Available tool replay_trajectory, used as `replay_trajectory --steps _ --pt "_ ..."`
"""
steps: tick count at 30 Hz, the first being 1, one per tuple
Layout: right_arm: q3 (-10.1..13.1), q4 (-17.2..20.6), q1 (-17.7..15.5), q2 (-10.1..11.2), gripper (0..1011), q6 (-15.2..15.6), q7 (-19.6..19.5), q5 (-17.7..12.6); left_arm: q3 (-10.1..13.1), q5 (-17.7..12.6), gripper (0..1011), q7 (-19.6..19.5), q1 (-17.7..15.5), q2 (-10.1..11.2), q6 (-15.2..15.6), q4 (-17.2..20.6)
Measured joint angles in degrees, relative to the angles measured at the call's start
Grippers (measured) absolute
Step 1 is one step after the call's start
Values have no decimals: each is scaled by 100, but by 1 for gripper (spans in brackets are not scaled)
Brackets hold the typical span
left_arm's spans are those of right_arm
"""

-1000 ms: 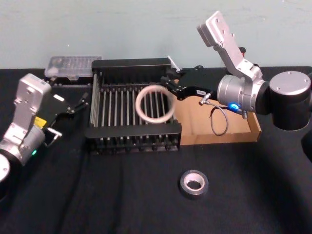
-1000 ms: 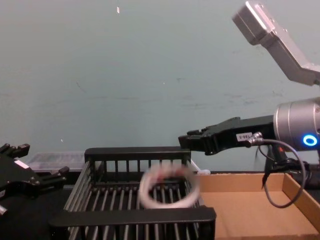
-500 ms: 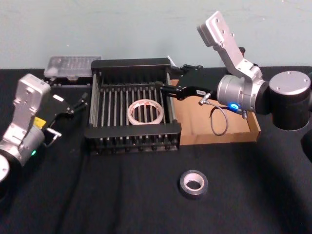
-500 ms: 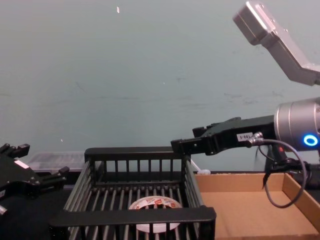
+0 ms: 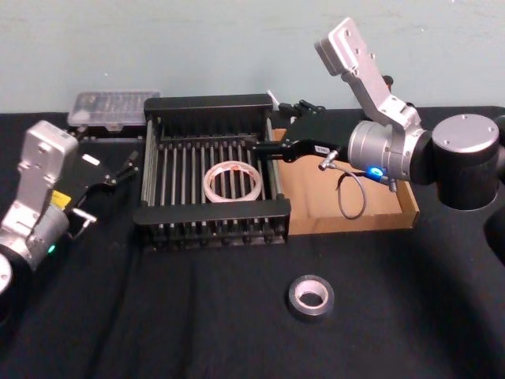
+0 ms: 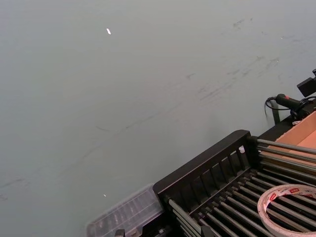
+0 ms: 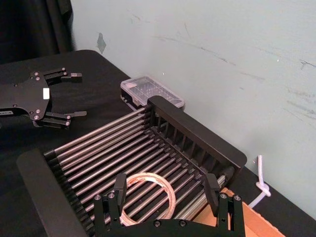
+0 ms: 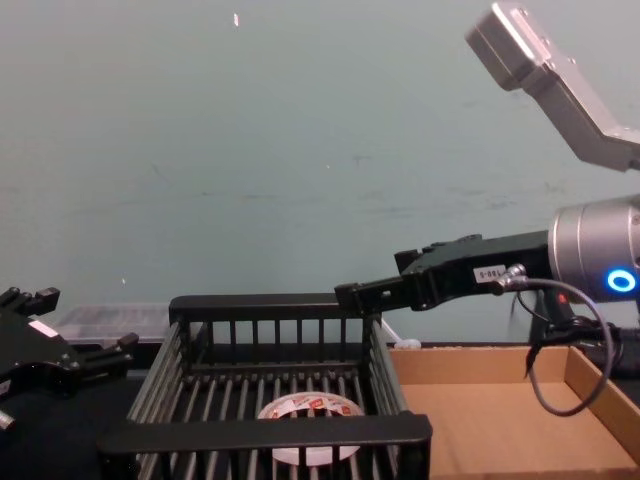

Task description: Pick up the white tape and place it into the black box , Pick up the silver tape and place it into the brown box.

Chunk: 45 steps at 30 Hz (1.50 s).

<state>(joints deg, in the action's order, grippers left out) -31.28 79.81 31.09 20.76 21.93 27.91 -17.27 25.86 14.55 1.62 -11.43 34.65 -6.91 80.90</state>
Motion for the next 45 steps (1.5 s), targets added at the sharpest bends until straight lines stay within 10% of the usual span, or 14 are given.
replay_trajectory --steps 14,45 --pt "145 426 -237 379 1002 130 56 -207 0 0 1001 0 0 0 0 0" --pt "599 2248 -2058 2286 1002 577 125 -1086 0 0 1001 0 0 0 0 0"
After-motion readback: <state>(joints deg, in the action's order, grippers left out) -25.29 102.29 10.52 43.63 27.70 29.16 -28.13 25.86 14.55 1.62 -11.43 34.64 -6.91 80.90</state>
